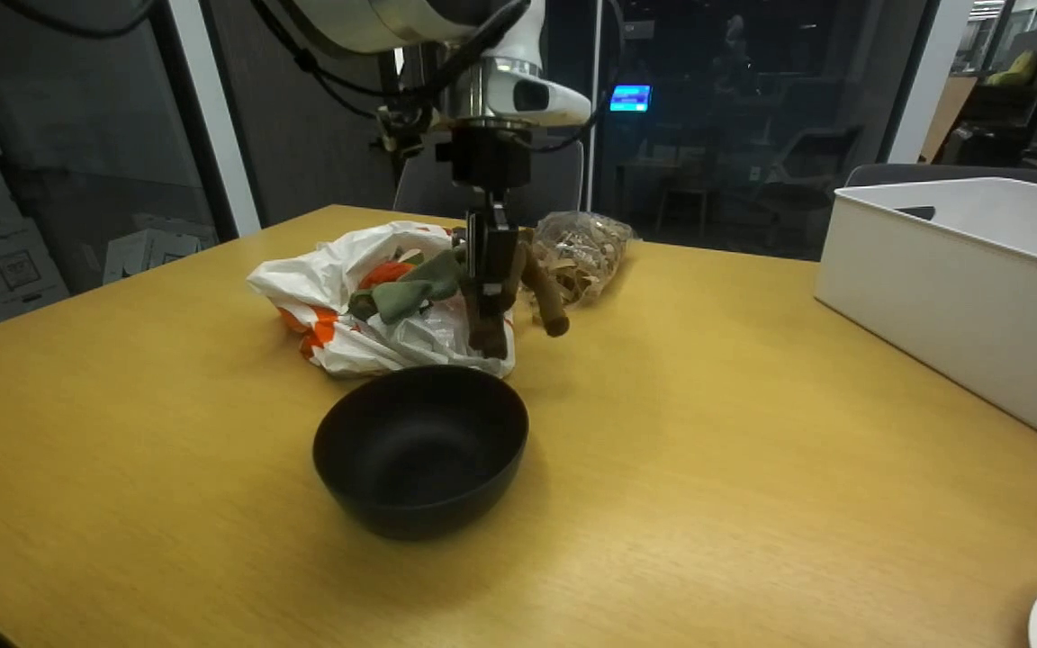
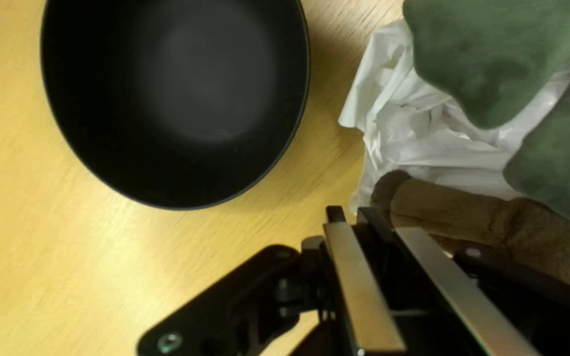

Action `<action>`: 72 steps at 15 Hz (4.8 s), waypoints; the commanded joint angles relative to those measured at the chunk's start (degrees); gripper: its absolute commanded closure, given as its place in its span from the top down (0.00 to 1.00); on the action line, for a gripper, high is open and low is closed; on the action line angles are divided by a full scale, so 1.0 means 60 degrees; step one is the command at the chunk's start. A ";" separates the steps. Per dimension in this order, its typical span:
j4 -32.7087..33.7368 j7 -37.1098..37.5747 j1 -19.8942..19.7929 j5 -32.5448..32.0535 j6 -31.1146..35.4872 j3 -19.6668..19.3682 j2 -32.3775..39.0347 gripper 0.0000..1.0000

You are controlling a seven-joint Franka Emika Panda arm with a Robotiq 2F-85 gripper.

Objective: Put the items on the table in the plastic bag

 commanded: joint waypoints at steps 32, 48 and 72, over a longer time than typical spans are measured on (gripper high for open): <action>-0.3141 -0.4620 0.0554 0.0283 0.3295 0.1853 -0.3070 0.06; -0.3350 -0.5212 0.0704 0.0681 0.5684 0.2020 -0.1429 0.06; -0.3246 -0.5764 0.0302 0.0760 0.3515 0.1576 -0.1836 1.00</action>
